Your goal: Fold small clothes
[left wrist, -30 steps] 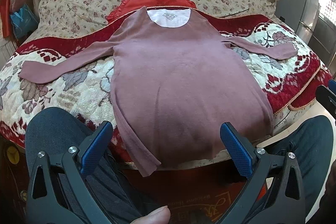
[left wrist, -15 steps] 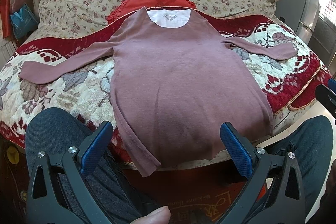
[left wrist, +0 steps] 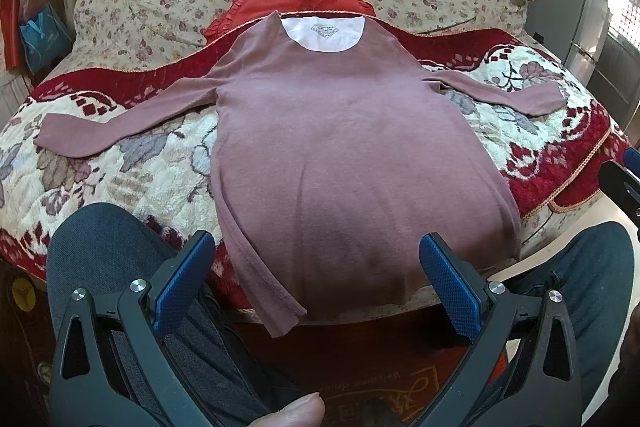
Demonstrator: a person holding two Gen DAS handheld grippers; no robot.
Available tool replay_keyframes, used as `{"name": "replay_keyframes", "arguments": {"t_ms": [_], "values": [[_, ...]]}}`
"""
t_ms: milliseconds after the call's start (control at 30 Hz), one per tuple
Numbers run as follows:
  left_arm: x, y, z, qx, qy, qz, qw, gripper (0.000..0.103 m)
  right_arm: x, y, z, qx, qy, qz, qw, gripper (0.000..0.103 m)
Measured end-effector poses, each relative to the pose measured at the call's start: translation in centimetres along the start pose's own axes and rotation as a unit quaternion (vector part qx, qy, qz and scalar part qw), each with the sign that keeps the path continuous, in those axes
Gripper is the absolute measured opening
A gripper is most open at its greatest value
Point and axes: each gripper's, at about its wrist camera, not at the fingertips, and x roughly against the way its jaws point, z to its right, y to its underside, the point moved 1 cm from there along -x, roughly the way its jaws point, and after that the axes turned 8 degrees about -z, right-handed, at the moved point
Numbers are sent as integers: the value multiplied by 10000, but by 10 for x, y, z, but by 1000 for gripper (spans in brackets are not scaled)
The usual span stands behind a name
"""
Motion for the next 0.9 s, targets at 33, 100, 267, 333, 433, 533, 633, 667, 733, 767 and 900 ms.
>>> {"name": "replay_keyframes", "arguments": {"t_ms": [33, 100, 267, 333, 433, 533, 633, 667, 733, 767, 900], "values": [[0, 0, 0, -2, -12, 7, 10000, 102, 0, 0, -1, 10, -4, -9, 10000, 99], [0, -1, -1, 5, -6, 12, 10000, 102, -1, -1, -2, 14, -7, -13, 10000, 99], [0, -1, -1, -1, -2, 10, 10000, 102, 1, -2, -3, 49, -6, 3, 10000, 99], [0, -1, -1, 5, -7, 9, 10000, 102, 1, -2, -3, 50, 5, 2, 10000, 99], [-1, 0, -1, 15, 4, -13, 10000, 102, 1, -2, -3, 50, 3, -3, 10000, 99], [-1, 1, -1, 12, 3, -9, 10000, 102, 1, -3, -3, 54, 4, 1, 10000, 99], [-2, 1, -2, 23, 6, 3, 10000, 102, 1, -3, -2, 39, -1, 2, 10000, 99], [-2, 1, -2, 23, 13, -4, 10000, 102, 2, -3, -3, 40, -8, 2, 10000, 99], [-2, 1, -2, 18, 6, 2, 10000, 102, 2, -3, -2, 44, -3, -14, 10000, 99], [-2, 1, -1, 16, 7, -1, 10000, 102, 2, -3, -2, 44, -12, -23, 10000, 99], [-3, 2, -2, 8, 10, 1, 10000, 102, 3, -4, -1, 36, -11, -8, 10000, 99]]}}
